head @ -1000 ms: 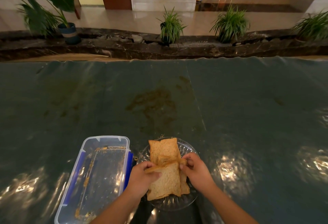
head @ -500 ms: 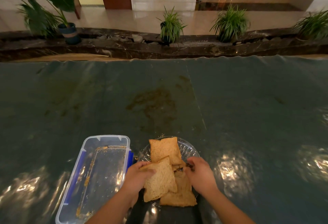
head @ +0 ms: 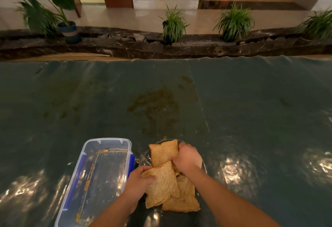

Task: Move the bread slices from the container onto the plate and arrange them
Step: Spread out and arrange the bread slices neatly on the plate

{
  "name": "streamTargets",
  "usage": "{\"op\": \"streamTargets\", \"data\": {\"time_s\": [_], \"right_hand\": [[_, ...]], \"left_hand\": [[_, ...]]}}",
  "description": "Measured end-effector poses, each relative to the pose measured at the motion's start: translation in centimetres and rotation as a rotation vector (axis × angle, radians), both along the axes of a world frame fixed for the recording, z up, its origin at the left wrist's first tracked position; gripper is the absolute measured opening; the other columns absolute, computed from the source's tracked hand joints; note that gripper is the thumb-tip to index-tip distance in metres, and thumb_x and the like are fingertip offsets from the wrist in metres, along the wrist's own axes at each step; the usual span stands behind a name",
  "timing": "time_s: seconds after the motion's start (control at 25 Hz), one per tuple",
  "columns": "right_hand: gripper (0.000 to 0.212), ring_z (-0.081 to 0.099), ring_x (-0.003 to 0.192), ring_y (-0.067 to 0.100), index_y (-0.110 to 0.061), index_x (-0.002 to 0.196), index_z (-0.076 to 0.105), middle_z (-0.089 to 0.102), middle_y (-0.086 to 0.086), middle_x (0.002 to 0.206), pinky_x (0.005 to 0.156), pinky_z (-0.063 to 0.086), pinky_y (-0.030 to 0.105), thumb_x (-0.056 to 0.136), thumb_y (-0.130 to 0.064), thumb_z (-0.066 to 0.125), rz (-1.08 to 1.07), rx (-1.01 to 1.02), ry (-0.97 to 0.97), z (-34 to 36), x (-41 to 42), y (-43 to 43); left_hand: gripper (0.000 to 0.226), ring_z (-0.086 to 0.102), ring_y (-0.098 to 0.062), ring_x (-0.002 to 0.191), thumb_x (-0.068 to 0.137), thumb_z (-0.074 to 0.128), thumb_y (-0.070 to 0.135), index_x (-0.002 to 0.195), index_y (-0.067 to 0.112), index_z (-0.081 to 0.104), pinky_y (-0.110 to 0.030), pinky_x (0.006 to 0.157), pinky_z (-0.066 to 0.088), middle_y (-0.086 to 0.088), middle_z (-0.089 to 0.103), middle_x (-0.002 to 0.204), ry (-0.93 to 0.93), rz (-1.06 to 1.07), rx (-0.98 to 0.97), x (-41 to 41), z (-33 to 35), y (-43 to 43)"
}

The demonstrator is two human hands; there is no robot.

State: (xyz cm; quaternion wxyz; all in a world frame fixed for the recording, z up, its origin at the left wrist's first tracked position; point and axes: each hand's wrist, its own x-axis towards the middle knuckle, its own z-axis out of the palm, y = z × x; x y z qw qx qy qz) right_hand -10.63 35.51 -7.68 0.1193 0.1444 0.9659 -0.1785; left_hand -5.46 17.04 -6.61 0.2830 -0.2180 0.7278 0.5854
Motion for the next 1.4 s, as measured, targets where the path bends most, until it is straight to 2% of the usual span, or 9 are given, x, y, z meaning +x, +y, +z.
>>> {"op": "streamTargets", "data": {"time_s": [0.12, 0.2, 0.44, 0.64, 0.8, 1.0, 1.16, 1.28, 1.4], "right_hand": [[0.035, 0.054, 0.107, 0.025, -0.019, 0.107, 0.06, 0.064, 0.002, 0.11, 0.077, 0.053, 0.037, 0.077, -0.035, 0.068, -0.025, -0.006, 0.05, -0.3, 0.2, -0.4], [0.027, 0.057, 0.104, 0.023, -0.021, 0.103, 0.064, 0.068, 0.0, 0.104, 0.08, 0.055, 0.037, 0.076, -0.026, 0.064, -0.103, -0.139, 0.025, -0.6, 0.3, -0.4], [0.033, 0.065, 0.095, 0.018, -0.025, 0.101, 0.063, 0.07, -0.005, 0.097, 0.086, 0.054, 0.037, 0.072, -0.03, 0.077, -0.218, -0.436, -0.062, 0.0, -0.4, 0.0], [0.01, 0.065, 0.075, 0.015, -0.019, 0.086, 0.064, 0.068, -0.003, 0.081, 0.069, 0.053, 0.035, 0.079, -0.018, 0.072, -0.274, -0.768, 0.101, 2.5, -0.4, 0.5], [0.01, 0.07, 0.077, 0.021, -0.016, 0.091, 0.063, 0.072, 0.007, 0.088, 0.059, 0.059, 0.038, 0.083, -0.012, 0.067, -0.474, -1.005, 0.226, 3.5, 0.7, 4.4], [0.01, 0.067, 0.093, 0.032, -0.013, 0.097, 0.06, 0.067, 0.014, 0.102, 0.072, 0.061, 0.051, 0.087, -0.01, 0.061, -0.633, -0.971, 0.118, 0.9, 2.6, 7.9], [0.018, 0.067, 0.088, 0.021, -0.013, 0.106, 0.059, 0.068, 0.004, 0.1, 0.07, 0.061, 0.045, 0.088, -0.013, 0.063, -0.451, -0.729, 0.1, 0.0, 2.9, 8.3], [0.018, 0.07, 0.087, 0.023, -0.012, 0.107, 0.06, 0.07, 0.007, 0.1, 0.062, 0.061, 0.039, 0.09, -0.007, 0.062, -0.542, -0.956, 0.165, 0.4, 3.1, 8.7], [0.015, 0.07, 0.084, 0.024, -0.01, 0.104, 0.06, 0.069, 0.01, 0.1, 0.057, 0.06, 0.036, 0.09, -0.004, 0.061, -0.639, -1.074, 0.154, 0.7, 3.6, 9.0]], "left_hand": [[0.03, 0.054, -0.012, 0.096, 0.082, 0.07, 0.009, 0.103, 0.029, 0.062, -0.027, 0.064, 0.045, 0.006, 0.058, 0.108, 0.032, 0.008, -0.018, -0.1, -0.2, 0.0], [0.029, 0.054, -0.01, 0.096, 0.083, 0.069, 0.008, 0.103, 0.028, 0.063, -0.024, 0.064, 0.043, 0.007, 0.059, 0.108, 0.058, 0.006, -0.04, 0.0, -0.2, 0.1], [0.027, 0.055, -0.011, 0.098, 0.084, 0.067, 0.005, 0.104, 0.024, 0.065, -0.028, 0.073, 0.047, 0.004, 0.061, 0.107, 0.077, -0.012, -0.05, 0.1, 0.0, 0.1], [0.026, 0.06, -0.017, 0.095, 0.084, 0.065, 0.002, 0.099, 0.023, 0.067, -0.03, 0.071, 0.049, -0.002, 0.065, 0.104, 0.075, 0.035, -0.023, 0.1, 0.2, -0.2], [0.024, 0.06, -0.022, 0.098, 0.083, 0.066, 0.006, 0.099, 0.024, 0.067, -0.036, 0.074, 0.051, -0.004, 0.065, 0.106, 0.055, 0.07, 0.022, -0.1, 0.1, -0.3], [0.026, 0.054, -0.017, 0.094, 0.084, 0.063, 0.007, 0.1, 0.028, 0.067, -0.04, 0.08, 0.05, 0.003, 0.059, 0.105, 0.09, 0.194, -0.056, -1.4, 0.3, 0.5], [0.032, 0.051, -0.005, 0.077, 0.085, 0.06, 0.003, 0.11, 0.023, 0.06, -0.019, 0.058, 0.037, 0.01, 0.057, 0.094, 0.164, 0.118, -0.213, -2.2, 0.3, 1.4], [0.032, 0.053, -0.006, 0.076, 0.086, 0.062, 0.008, 0.115, 0.022, 0.058, -0.02, 0.059, 0.039, 0.008, 0.059, 0.095, 0.13, 0.047, -0.247, -3.2, 0.2, 2.0], [0.025, 0.051, -0.006, 0.077, 0.089, 0.06, 0.007, 0.106, 0.024, 0.064, -0.025, 0.074, 0.045, 0.004, 0.059, 0.104, 0.111, 0.014, -0.266, -4.0, 0.0, 1.8]]}}
